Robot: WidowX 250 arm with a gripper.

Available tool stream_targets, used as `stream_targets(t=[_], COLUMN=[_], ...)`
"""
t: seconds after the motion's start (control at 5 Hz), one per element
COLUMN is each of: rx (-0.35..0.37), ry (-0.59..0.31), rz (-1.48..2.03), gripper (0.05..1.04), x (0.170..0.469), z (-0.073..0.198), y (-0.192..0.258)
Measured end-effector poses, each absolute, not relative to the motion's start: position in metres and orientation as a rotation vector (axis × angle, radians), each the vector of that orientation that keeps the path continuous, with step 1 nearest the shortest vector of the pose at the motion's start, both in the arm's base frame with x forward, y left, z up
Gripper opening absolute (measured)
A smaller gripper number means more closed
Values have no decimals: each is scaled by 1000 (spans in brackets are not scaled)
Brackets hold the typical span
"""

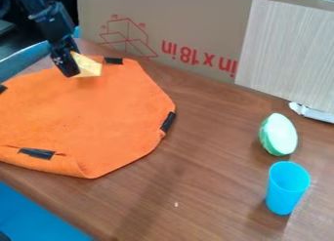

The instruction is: Put the yellow figure on the top edge of the cloth

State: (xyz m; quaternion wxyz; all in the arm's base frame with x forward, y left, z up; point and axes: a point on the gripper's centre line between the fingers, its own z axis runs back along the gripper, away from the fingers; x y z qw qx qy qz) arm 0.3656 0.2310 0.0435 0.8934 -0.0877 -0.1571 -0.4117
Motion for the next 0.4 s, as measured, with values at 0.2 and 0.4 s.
stream_targets(t=[0.2, 0.4], rx=[-171, -206], ry=[-304, -284], rz=[-836, -843], gripper=[1009, 1004], x=[364, 353], z=[42, 25], y=[233, 225])
